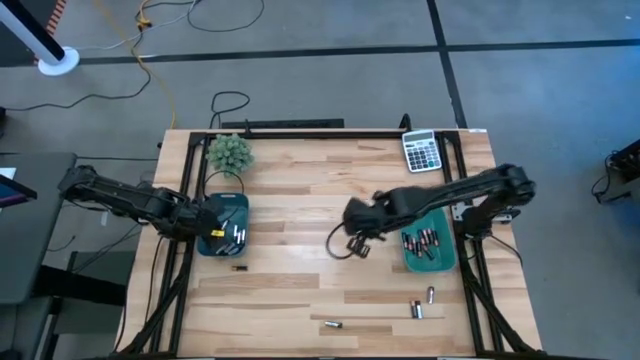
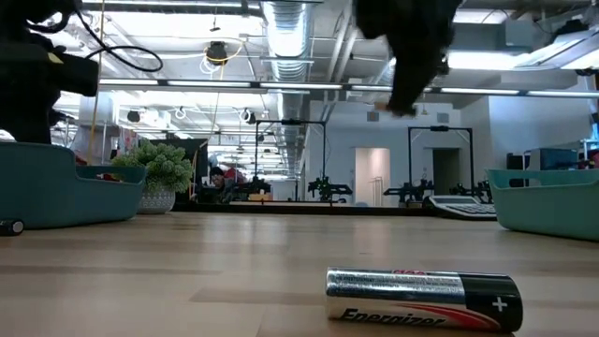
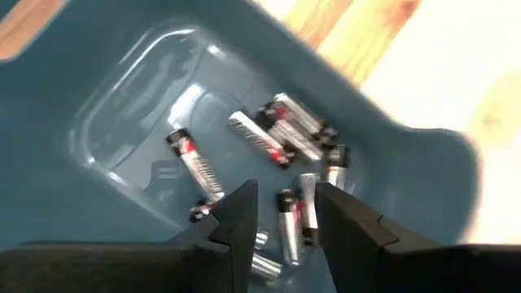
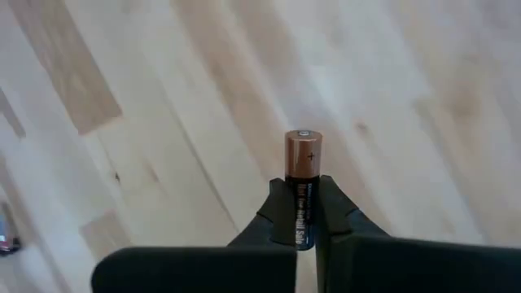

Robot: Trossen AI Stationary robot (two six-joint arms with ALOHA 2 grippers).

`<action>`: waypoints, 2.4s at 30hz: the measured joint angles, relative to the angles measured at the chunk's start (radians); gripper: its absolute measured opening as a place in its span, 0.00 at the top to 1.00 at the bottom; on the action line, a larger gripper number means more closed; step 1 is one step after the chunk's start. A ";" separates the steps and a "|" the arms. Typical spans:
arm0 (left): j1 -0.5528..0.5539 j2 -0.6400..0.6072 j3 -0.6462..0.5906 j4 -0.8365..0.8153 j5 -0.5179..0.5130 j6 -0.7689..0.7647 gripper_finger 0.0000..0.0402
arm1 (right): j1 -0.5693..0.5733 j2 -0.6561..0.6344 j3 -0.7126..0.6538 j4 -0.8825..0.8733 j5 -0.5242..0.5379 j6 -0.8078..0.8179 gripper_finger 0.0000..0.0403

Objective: Sort batteries
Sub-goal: Put the black battery into the green bin

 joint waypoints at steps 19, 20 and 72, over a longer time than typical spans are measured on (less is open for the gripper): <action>-0.003 0.311 0.437 0.011 0.012 0.148 0.73 | 0.126 -0.517 -0.509 -0.139 0.144 0.802 0.97; -0.004 0.340 0.461 0.011 0.011 0.157 0.73 | 0.135 -0.532 -0.540 -0.139 0.128 0.848 0.97; -0.459 0.980 0.886 -0.106 -0.133 -0.254 0.73 | 0.422 -0.787 -0.591 -0.088 0.293 0.962 0.63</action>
